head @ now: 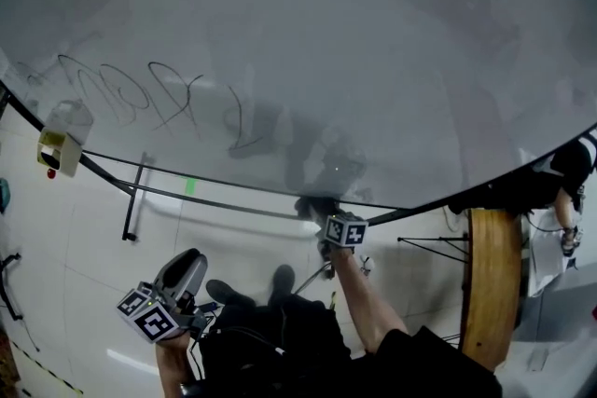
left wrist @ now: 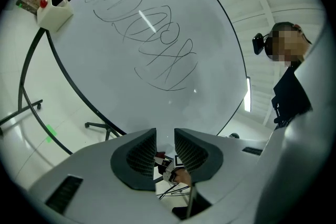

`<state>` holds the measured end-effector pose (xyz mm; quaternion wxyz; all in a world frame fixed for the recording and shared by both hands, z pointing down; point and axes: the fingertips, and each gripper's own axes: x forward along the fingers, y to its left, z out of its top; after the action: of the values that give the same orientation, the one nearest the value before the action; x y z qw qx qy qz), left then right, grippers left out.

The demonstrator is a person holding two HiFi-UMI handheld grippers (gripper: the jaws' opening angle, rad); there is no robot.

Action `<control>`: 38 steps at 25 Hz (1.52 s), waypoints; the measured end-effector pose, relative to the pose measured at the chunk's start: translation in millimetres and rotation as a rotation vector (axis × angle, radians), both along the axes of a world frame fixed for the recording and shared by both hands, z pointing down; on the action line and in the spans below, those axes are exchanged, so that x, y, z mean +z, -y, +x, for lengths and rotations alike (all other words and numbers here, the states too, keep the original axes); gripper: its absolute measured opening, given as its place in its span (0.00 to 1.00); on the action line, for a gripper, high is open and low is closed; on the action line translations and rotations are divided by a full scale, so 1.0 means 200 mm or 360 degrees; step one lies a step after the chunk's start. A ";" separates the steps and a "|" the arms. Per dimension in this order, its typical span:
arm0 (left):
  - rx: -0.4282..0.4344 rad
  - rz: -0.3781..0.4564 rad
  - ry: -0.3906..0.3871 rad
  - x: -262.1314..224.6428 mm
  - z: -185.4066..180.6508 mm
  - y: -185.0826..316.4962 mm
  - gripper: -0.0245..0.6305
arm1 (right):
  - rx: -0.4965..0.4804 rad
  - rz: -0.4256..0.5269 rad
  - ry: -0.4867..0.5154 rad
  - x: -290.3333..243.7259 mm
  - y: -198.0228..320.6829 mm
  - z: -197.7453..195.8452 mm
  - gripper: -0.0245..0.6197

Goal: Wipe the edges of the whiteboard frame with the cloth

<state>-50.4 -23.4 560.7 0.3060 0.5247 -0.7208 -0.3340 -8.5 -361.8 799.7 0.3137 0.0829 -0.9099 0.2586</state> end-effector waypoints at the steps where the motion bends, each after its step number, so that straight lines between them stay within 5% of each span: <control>1: -0.0006 -0.0017 0.0016 0.01 -0.01 -0.03 0.19 | -0.0011 -0.0002 -0.0005 0.00 -0.03 -0.03 0.26; 20: -0.0158 0.0015 0.0010 0.03 -0.25 -0.57 0.19 | 0.0109 -0.0012 -0.0026 0.00 -0.33 -0.31 0.26; 38: -0.0415 -0.0143 -0.0113 0.08 -0.58 -0.56 0.19 | -0.0122 -0.0075 0.0086 0.01 -0.65 -0.57 0.26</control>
<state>-165.9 88.7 576.5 0.3085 0.4003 -0.7857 -0.3568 -123.2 -232.2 802.6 0.3005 0.0336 -0.9141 0.2700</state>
